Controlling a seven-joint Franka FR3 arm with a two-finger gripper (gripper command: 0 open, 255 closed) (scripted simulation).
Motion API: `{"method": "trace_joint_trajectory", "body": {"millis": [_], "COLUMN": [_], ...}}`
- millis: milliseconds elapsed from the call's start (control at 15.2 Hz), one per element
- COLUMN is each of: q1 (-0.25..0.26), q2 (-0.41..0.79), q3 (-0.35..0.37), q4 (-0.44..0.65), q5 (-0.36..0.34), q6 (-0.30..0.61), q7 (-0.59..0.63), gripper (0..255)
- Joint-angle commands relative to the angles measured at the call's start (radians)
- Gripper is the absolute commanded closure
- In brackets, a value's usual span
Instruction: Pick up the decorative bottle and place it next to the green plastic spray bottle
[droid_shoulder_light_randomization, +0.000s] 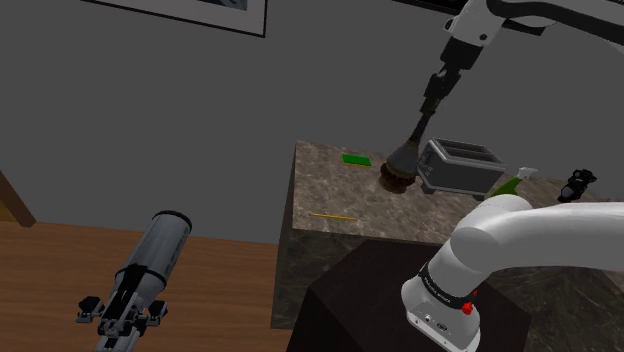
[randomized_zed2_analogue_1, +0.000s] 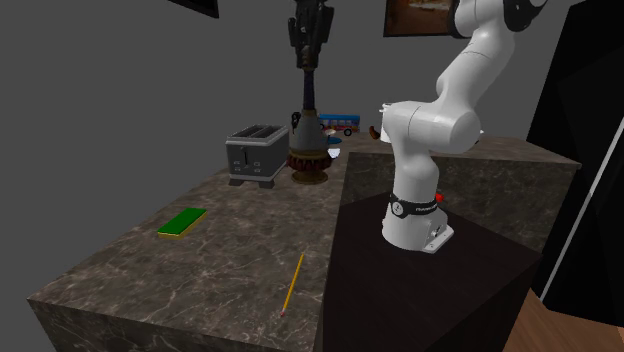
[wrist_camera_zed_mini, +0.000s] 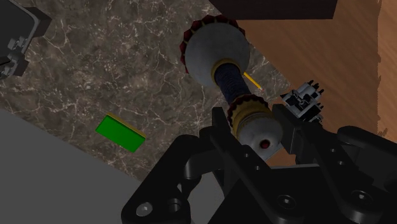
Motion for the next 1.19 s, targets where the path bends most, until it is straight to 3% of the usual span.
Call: {"method": "trace_joint_trajectory", "body": {"millis": [0,1122], "q1": [0.002,0.015], "q2": [0.01,0.135], "q3": [0.001,0.01], "q4": [0.034,0.358], "q5": [0.002,0.02], "q6": [-0.023,-0.223], "q7": [-0.001,-0.008], "gripper": [255,255]}}
